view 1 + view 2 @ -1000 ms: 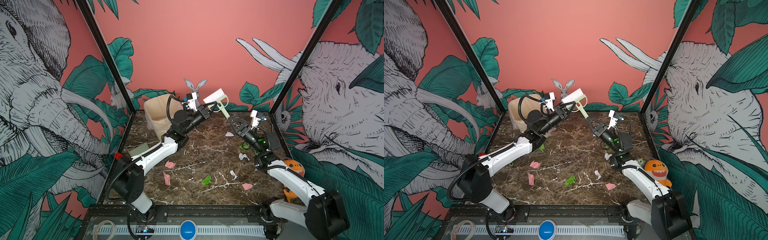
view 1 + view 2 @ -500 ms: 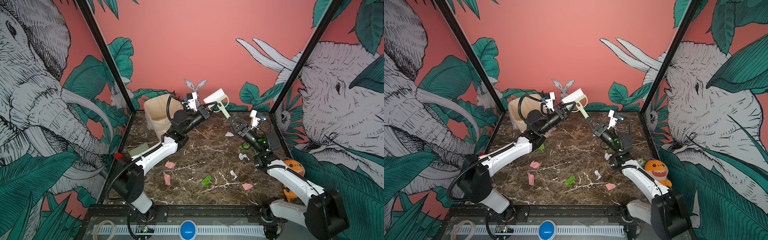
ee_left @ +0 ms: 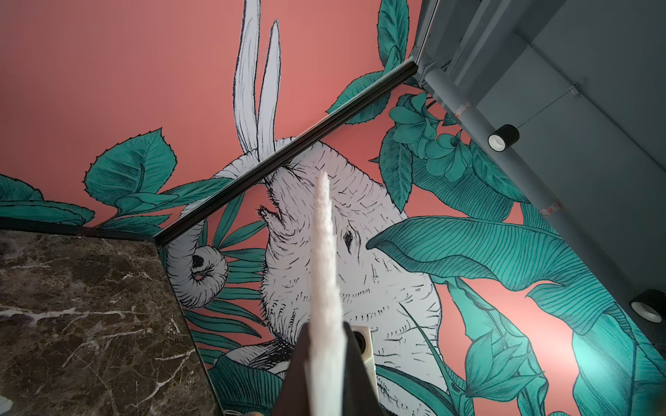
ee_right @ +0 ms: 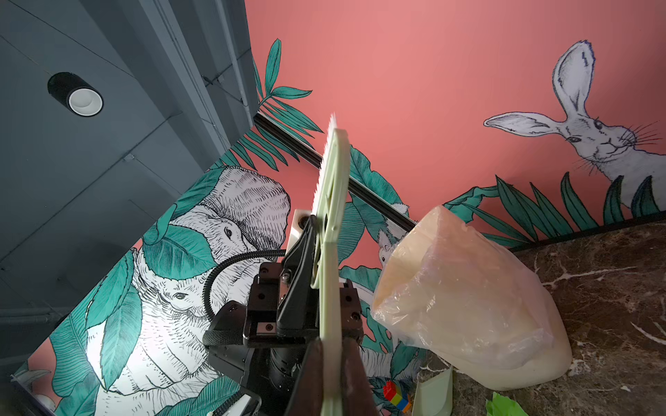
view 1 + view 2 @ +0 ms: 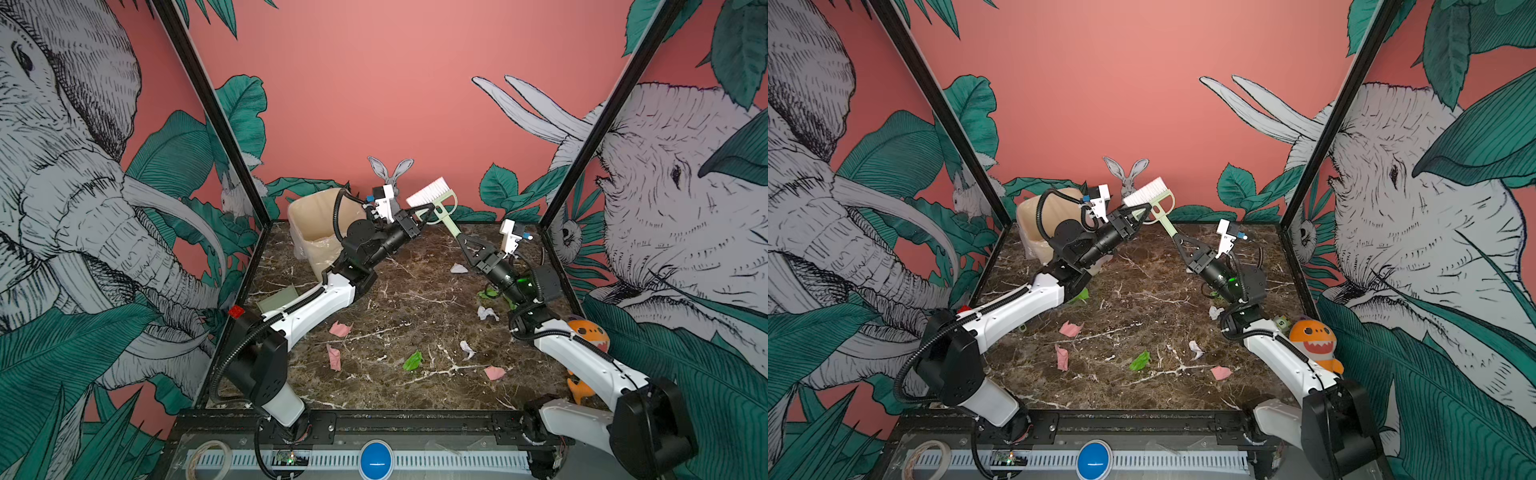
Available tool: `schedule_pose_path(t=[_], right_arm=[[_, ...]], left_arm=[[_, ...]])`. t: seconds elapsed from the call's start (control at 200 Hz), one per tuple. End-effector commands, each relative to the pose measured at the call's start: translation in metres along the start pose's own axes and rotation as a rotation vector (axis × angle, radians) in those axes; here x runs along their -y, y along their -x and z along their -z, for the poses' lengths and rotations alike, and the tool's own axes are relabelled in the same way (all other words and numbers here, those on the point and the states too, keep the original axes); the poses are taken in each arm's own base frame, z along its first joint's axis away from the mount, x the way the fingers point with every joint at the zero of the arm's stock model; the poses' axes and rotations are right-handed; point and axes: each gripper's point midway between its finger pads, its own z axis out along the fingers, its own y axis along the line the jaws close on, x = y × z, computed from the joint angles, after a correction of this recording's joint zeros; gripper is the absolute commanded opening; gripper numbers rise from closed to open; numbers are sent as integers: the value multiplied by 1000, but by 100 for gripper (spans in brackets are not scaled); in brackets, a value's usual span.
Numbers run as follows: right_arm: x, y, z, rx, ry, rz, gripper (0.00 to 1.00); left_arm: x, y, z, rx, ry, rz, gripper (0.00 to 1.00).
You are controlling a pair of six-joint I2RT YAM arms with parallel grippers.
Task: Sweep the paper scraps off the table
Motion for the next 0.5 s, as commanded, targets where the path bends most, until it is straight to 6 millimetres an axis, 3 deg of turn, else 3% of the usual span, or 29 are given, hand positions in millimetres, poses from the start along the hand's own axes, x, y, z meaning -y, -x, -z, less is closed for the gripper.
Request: schedule_pose_path(t=[0.0, 0.03, 0.07, 0.115, 0.21, 0.365, 0.49], right_arm=[[-15, 4, 4, 16, 38, -50, 0], [-14, 4, 5, 17, 26, -50, 0], [-12, 3, 6, 14, 8, -46, 0], [-10, 4, 7, 14, -13, -37, 0], [-4, 4, 13, 18, -63, -12, 0], [11, 0, 24, 0, -158, 17, 0], [35, -7, 43, -25, -294, 24, 0]], left_arm=[[16, 1, 6, -8, -17, -33, 42], [18, 2, 7, -6, -18, -40, 60], [19, 3, 7, -5, -13, -52, 76], [20, 4, 9, -3, -6, -67, 86], [19, 6, 15, 1, 28, -95, 99], [15, 1, 29, -12, 83, -126, 99], [8, -8, 51, -69, 201, -222, 99]])
